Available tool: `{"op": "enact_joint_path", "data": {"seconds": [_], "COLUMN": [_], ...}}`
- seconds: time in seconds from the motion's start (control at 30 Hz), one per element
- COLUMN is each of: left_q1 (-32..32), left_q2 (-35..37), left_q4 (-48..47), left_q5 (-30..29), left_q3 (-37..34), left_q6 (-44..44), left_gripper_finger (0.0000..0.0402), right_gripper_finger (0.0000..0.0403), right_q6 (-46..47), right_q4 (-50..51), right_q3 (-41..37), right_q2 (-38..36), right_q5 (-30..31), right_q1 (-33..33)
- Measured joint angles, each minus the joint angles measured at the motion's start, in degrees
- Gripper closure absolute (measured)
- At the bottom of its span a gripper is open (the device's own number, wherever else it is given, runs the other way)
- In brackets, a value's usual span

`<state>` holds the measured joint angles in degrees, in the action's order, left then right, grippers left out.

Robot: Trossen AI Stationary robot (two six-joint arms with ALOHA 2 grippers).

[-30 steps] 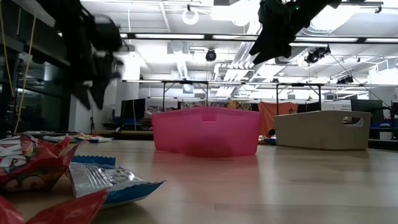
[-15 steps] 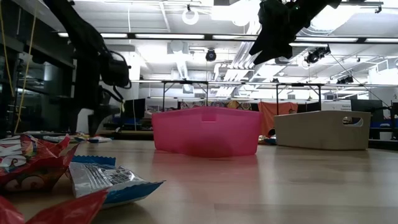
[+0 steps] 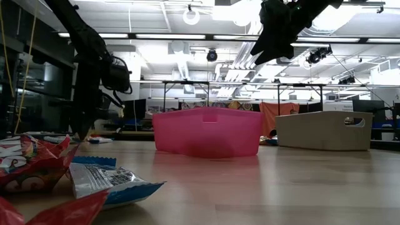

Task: Sort candy
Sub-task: Put the yellow candy into the red bin

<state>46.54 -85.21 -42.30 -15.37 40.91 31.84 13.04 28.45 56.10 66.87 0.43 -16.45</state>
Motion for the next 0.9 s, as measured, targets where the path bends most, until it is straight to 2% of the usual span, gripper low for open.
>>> {"op": "enact_joint_path", "data": {"seconds": [0.17, 0.33, 0.47, 0.57, 0.73, 0.9], "left_q1": [0.0, -1.0, -4.3, -8.0, -17.5, -29.5], "left_q2": [7.6, 18.9, 26.8, 30.5, 30.9, 24.4], "left_q4": [-1.6, -1.1, 3.8, 11.0, 23.5, 32.7], "left_q5": [-0.2, 0.8, 4.3, 8.2, 12.0, 12.8], "left_q3": [0.5, 2.6, 5.2, 6.2, 6.2, 6.2], "left_q6": [-2.1, -5.6, -10.2, -11.4, -11.1, -11.4], "left_gripper_finger": [0.0388, 0.0396, 0.0399, 0.0400, 0.0401, 0.0401], "right_gripper_finger": [0.0187, 0.0187, 0.0187, 0.0187, 0.0187, 0.0187], "right_q6": [-0.2, -1.4, -1.5, -1.5, -0.1, 0.0], "right_q4": [0.3, 0.5, 0.5, 0.2, -0.8, -1.6], "right_q3": [0.0, 0.0, 0.0, 0.0, 0.0, 0.0], "right_q2": [0.0, 0.0, 0.0, 0.0, 0.0, 0.0], "right_q5": [0.0, 0.0, 0.7, 1.1, -0.5, -4.4], "right_q1": [0.0, 0.0, 0.0, 0.0, 0.0, 0.0]}}
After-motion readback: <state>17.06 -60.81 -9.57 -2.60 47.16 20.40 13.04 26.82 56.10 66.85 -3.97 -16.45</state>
